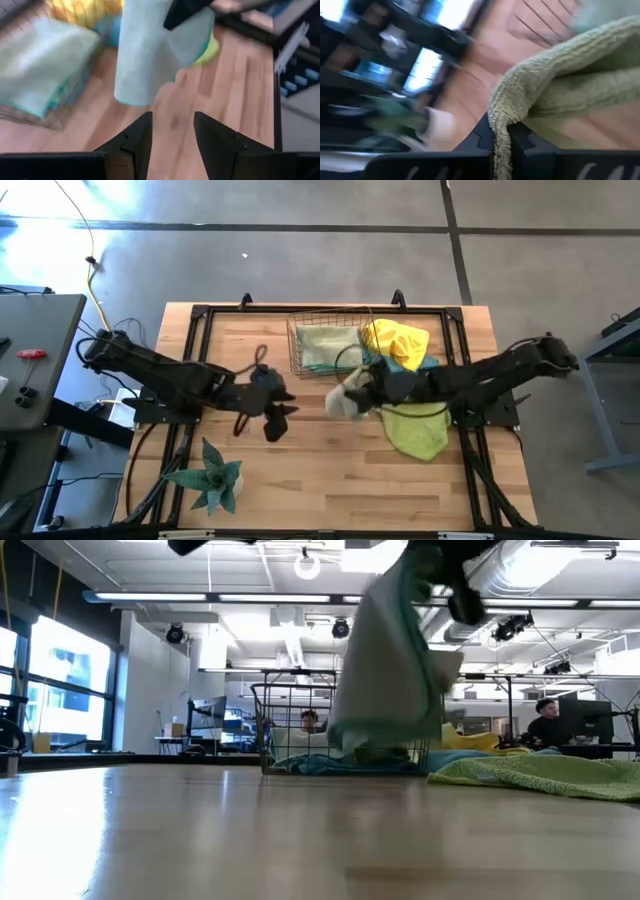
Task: Fold microfiber towels
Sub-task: Stack the light green towel on top of the stacked towels into the wire basket
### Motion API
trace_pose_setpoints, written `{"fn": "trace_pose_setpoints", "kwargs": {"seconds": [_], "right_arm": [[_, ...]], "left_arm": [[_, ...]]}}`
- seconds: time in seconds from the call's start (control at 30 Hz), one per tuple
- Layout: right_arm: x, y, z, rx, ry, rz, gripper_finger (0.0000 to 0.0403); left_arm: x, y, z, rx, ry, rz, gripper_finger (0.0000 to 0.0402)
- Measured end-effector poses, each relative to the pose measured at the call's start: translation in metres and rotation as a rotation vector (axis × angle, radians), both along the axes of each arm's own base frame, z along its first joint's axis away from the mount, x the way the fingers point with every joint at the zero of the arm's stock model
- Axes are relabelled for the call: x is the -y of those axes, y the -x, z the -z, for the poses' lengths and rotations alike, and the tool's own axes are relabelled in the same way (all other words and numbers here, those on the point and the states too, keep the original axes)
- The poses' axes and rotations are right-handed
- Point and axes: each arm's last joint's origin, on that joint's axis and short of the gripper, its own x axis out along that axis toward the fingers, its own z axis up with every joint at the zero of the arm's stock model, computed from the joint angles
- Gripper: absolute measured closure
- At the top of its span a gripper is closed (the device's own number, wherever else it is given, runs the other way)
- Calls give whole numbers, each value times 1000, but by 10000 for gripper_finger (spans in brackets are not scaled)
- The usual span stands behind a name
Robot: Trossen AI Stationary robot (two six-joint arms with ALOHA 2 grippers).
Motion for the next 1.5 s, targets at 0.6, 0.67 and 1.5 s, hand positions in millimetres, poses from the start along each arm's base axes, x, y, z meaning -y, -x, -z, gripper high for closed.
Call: {"fn": "trace_pose_setpoints", "kwargs": {"seconds": [0.6, 0.67, 1.5], "right_arm": [[109, -11, -18, 216, 78, 129, 403], [117, -14, -14, 219, 77, 154, 403], [175, -54, 12, 384, 10, 353, 403]], "left_arm": [[-7, 8, -10, 88, -51, -180, 266], [-7, 8, -10, 87, -58, -183, 266], [-60, 16, -21, 4, -201, -71, 266]]}}
